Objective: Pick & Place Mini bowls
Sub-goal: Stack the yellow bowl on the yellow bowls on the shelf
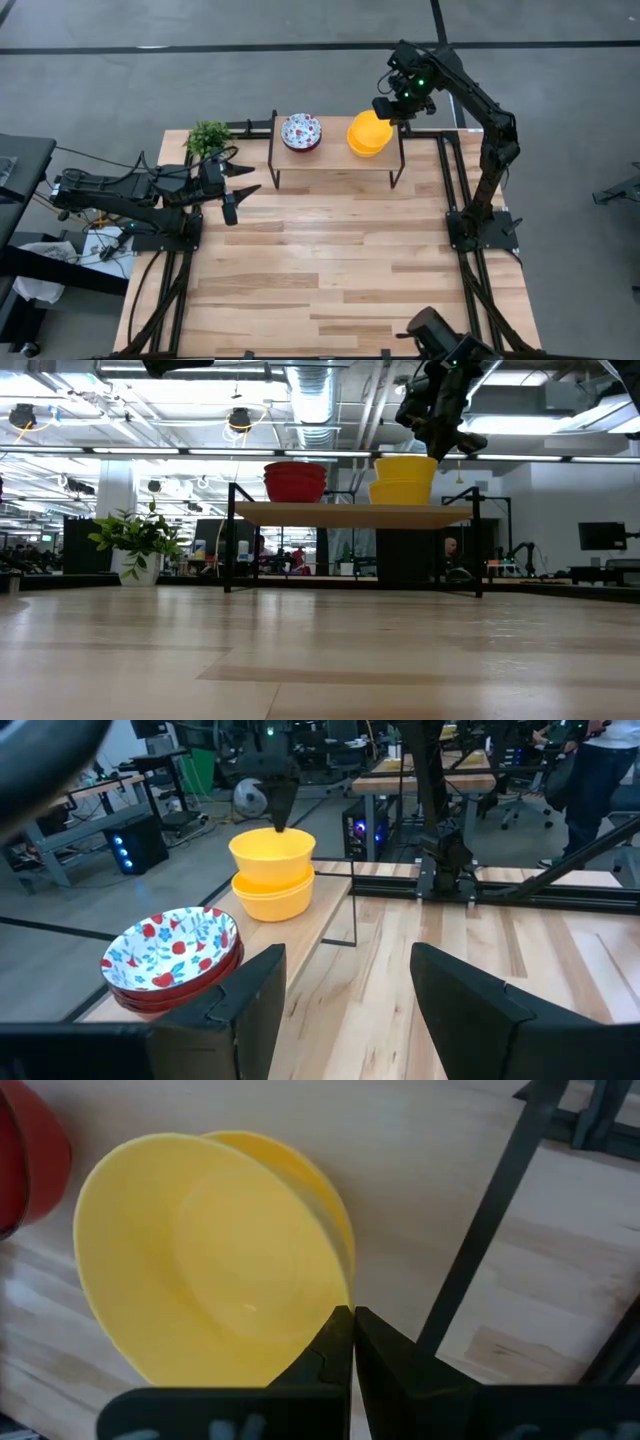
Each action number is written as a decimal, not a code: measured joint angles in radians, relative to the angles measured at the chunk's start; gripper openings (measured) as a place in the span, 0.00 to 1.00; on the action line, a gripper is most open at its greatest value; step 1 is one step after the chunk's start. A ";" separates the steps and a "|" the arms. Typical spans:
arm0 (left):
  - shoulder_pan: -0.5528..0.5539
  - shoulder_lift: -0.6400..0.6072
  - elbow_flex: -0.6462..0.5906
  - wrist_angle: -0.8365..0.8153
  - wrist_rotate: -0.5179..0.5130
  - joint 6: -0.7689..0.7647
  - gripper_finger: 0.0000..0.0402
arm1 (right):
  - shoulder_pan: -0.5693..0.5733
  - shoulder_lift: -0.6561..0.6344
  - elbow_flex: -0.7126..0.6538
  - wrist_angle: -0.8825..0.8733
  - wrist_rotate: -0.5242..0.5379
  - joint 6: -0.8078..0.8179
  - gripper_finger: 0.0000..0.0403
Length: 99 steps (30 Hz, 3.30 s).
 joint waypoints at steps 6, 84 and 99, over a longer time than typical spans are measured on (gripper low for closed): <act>0.000 0.000 0.000 0.000 -0.019 0.000 0.53 | 0.013 0.000 0.000 0.024 0.000 0.000 0.00; 0.000 0.000 0.000 0.001 -0.021 -0.002 0.53 | 0.082 -0.009 -0.081 0.104 0.020 -0.087 0.01; 0.000 0.000 0.000 0.000 -0.021 -0.002 0.53 | 0.047 -0.001 -0.081 0.110 0.018 -0.098 0.00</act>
